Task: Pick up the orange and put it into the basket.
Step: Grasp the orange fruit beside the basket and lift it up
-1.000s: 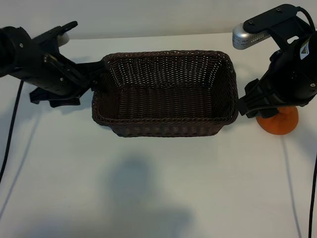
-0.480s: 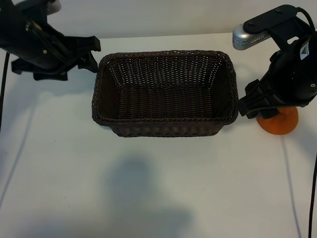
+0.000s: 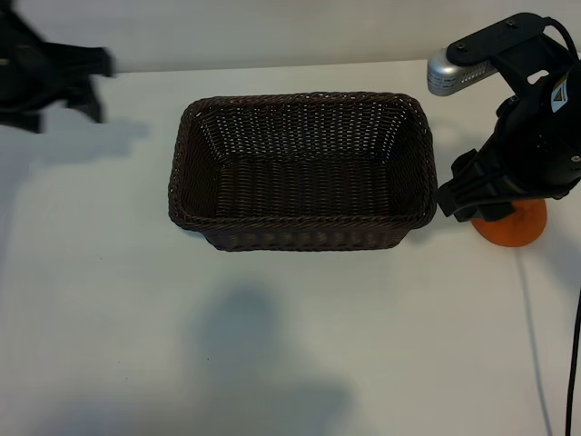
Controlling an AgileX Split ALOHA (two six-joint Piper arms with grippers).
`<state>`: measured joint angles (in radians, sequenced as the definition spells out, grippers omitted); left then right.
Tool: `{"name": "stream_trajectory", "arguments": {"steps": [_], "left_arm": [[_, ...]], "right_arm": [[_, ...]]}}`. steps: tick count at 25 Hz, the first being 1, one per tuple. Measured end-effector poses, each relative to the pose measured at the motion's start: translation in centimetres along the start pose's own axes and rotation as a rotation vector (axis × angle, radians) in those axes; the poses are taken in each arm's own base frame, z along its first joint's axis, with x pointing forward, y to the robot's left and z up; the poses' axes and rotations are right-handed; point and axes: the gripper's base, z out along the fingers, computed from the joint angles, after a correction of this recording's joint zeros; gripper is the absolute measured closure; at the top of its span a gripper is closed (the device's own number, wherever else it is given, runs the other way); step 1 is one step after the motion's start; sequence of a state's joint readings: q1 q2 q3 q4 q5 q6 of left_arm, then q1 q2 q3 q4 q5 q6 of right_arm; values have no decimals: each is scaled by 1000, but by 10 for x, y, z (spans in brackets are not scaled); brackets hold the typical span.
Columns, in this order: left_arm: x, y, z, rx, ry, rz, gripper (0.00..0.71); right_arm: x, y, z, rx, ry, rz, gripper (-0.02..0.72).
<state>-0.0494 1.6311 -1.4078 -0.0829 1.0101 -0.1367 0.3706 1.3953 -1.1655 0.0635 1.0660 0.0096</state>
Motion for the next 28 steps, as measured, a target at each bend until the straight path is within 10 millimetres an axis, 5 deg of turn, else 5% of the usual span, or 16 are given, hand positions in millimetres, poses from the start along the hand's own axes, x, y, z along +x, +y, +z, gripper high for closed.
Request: {"name": "stream_trajectory", "arguments": {"steps": [5,8,14,18,24,28], "left_arm": [[9,65,-50,-61,-108,-118,92],[15,78,-69,-39,-164,-158,98],[22,70,-86,26,-215,-127,110],[40,63,-118,19,-299,-96,113],[92,46,-186,8,-519,-33,114],[148,29,-229,-13,-684,84,114]], "right_arm": [[0,0,0,1,1,-1,145],[0,0,0,2,1,-1,145],[0,-1,0,8,0,-5,145],[-1,-1,0,8,-6,-7,145],[-1,-1,0,8,-11,-7,145],[-1,-1,0,8,-12,-7,145]]}}
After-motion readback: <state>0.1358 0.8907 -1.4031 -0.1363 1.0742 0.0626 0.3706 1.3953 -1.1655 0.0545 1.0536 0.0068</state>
